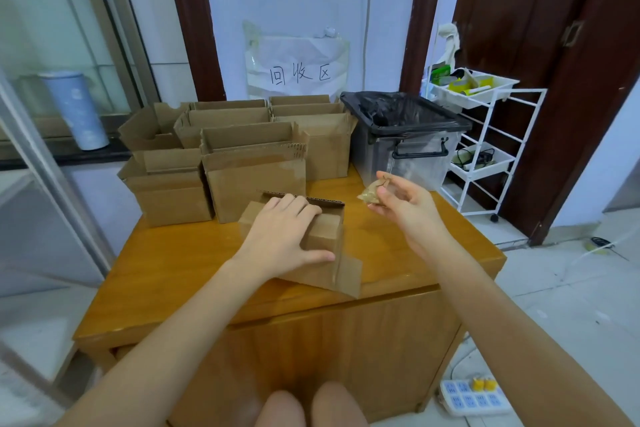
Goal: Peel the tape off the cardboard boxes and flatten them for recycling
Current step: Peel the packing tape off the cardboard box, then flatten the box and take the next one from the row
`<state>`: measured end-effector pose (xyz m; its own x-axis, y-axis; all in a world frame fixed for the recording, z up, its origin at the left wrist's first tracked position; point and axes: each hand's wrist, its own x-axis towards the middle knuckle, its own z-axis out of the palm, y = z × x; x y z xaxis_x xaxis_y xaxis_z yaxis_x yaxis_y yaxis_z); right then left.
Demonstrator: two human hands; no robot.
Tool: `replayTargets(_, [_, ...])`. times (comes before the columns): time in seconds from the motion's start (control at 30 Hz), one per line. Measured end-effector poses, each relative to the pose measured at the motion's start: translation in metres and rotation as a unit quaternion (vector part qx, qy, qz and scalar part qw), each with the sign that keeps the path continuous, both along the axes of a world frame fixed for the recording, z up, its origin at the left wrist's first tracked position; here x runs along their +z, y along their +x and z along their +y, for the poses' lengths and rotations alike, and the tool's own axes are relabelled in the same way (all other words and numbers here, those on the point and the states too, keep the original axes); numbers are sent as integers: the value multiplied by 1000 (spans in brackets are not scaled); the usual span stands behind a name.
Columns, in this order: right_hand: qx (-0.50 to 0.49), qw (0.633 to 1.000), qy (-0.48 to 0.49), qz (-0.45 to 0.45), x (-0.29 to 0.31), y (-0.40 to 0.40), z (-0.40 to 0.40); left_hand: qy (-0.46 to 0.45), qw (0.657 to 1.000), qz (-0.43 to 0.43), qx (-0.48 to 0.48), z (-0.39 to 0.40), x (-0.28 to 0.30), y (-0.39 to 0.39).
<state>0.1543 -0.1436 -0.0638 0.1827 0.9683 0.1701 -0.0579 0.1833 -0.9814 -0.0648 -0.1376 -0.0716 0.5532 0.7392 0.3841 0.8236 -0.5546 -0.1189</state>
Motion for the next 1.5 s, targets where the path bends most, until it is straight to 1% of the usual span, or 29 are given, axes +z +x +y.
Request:
replayTargets(0.1, [-18,1000,11,4,4,4,5,20,1000,-19,8,5,-4,11])
replayTargets(0.23, [-62,997,31,-25,14,9,17,75,996,-30,31,13,-11,25])
replayTargets(0.4, [-100,991,46,-70,28,23,38,79,996,-24,43,26,-10,44])
replayTargets(0.6, [-107,991,56,-60,44,42,56,53,998,-8,44,46,-5,72])
replayTargets(0.7, [-105,991,57,-55,51,49,60,69,996,5,48,55,-3,83])
replayTargets(1.03, [-118,989,46,-76,57,60,75,52,997,20,60,81,3,99])
replayTargets(1.17, [-146,984,45,-87,64,68,92,44,997,29,61,91,7,97])
replayTargets(1.27, [-185,979,60,-68,77,79,110,37,997,40,56,95,11,97])
replayTargets(1.37, [-218,968,78,-95,91,89,133,30,997,49,53,101,15,100])
replayTargets(1.5, [-237,958,87,-138,101,95,164,19,997,57,49,110,23,104])
